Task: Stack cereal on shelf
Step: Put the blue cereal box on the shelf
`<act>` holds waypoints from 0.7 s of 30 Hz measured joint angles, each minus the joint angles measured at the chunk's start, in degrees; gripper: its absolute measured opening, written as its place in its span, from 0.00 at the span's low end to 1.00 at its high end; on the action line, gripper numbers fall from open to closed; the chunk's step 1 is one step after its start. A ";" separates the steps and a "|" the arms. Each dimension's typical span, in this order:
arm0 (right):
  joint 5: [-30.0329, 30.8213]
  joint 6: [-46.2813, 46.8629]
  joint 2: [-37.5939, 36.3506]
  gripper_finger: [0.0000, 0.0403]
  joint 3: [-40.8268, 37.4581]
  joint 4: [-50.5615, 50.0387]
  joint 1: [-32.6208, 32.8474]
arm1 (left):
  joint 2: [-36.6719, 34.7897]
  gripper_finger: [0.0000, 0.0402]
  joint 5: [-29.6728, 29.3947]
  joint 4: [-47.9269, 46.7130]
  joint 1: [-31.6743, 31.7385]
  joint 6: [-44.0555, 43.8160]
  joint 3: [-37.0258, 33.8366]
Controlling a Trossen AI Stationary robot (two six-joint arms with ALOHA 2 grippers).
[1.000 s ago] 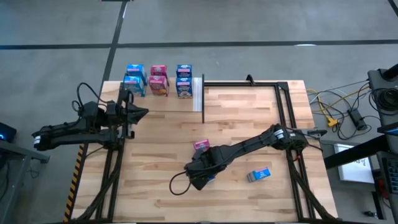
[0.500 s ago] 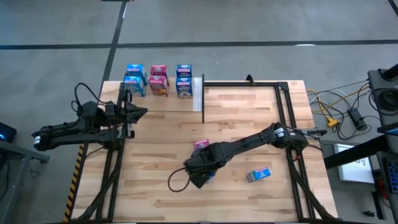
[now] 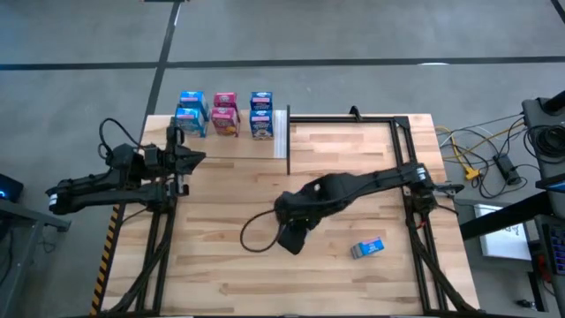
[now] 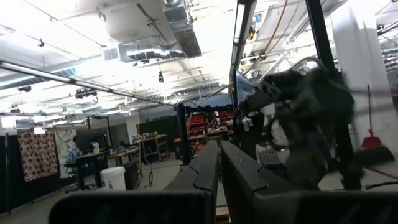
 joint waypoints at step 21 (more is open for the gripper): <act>10.00 -36.06 -7.84 0.42 0.01 12.06 -20.04 | 0.19 0.00 0.00 0.70 0.00 1.32 0.02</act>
